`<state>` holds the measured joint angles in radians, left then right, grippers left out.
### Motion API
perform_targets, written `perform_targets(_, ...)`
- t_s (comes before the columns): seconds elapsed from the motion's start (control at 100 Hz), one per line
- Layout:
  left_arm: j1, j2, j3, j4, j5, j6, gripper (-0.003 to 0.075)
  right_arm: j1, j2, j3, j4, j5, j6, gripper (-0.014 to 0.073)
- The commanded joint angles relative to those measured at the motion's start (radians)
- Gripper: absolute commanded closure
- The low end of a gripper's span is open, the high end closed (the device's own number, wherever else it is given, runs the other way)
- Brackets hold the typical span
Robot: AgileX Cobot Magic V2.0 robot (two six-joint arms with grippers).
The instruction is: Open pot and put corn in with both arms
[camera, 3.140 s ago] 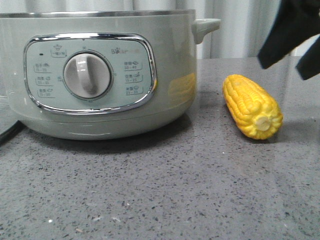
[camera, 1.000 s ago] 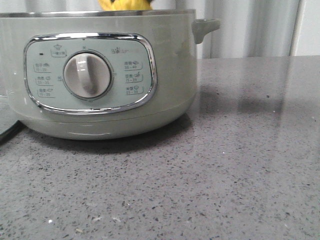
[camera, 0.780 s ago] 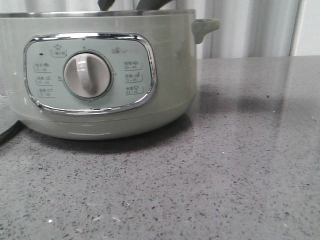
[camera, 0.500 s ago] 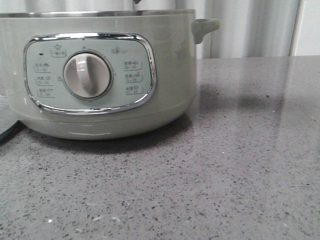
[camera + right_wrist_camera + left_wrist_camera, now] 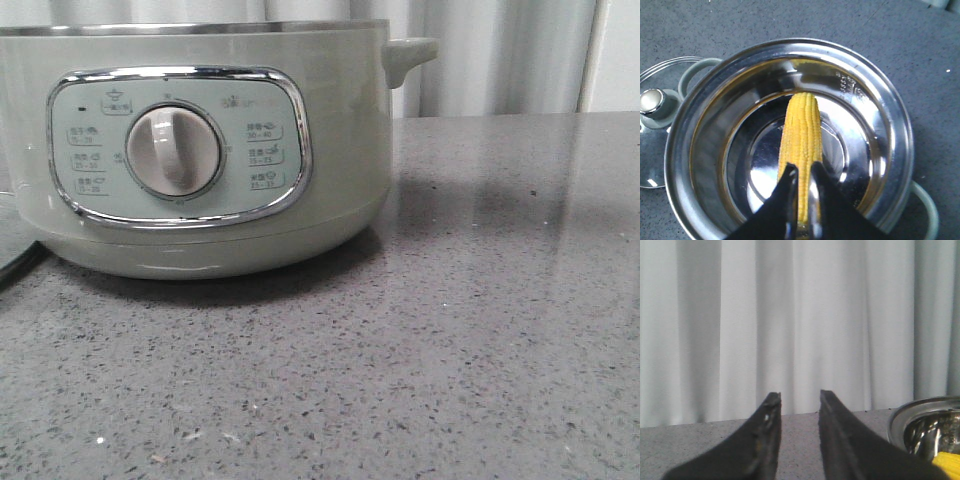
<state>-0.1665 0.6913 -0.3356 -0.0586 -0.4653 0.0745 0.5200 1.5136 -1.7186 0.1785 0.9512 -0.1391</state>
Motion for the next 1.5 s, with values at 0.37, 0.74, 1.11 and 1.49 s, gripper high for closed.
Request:
perform_targets(0.37, -0.086, -0.287, -0.036, 0.070, 0.051, -0.002, 0.0741, 0.003, -0.465, 0.225, -0.104, -0.127, -0.013, 0.0661)
perform_targets(0.74, -0.086, -0.634, 0.016, 0.070, 0.393, 0.007, 0.0741, -0.003, -0.951, 0.912, -0.145, -0.574, -0.011, 0.0661)
perform_targets(1.11, -0.086, -0.721, 0.164, 0.019, 0.395, 0.007, 0.0741, -0.004, -1.283, 1.334, -0.196, -0.815, -0.011, 0.0661)
perform_targets(1.49, -0.086, -0.721, 0.166, 0.019, 0.388, 0.007, 0.0741, -0.004, -1.305, 1.414, -0.196, -0.802, -0.011, 0.0661)
